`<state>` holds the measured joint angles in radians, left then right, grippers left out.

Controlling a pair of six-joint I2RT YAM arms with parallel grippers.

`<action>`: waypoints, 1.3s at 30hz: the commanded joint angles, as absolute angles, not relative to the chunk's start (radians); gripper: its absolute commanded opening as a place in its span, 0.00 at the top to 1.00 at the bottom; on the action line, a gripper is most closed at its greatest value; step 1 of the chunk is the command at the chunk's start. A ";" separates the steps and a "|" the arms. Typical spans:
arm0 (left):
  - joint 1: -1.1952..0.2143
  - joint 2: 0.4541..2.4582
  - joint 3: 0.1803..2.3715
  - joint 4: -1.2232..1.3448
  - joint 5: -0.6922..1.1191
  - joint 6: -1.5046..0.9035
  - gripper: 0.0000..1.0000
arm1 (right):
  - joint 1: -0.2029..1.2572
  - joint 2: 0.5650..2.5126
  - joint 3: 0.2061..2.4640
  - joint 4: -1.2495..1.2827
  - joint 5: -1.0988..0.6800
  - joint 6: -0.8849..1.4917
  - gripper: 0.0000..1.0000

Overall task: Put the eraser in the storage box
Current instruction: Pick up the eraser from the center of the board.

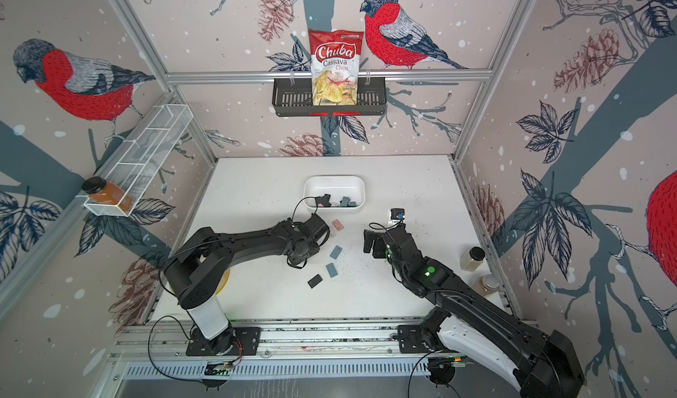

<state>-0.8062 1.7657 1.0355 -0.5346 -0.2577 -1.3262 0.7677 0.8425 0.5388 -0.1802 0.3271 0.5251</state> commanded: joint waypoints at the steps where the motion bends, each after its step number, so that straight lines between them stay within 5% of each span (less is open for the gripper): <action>1: -0.803 1.773 1.044 -0.550 -0.252 -1.310 0.52 | 0.768 0.842 0.538 -0.149 0.322 0.525 0.00; 15: -0.791 1.772 1.046 -0.543 -0.253 -1.288 0.69 | 0.769 0.841 0.538 -0.150 0.322 0.525 0.00; 39: -0.788 1.736 1.017 -0.510 -0.227 -1.262 0.79 | 0.768 0.853 0.543 -0.150 0.307 0.526 0.00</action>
<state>-0.7895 1.7485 1.0176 -0.5003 -0.2340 -1.2755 0.7677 0.8509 0.5385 -0.1726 0.3088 0.5251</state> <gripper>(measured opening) 0.216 0.997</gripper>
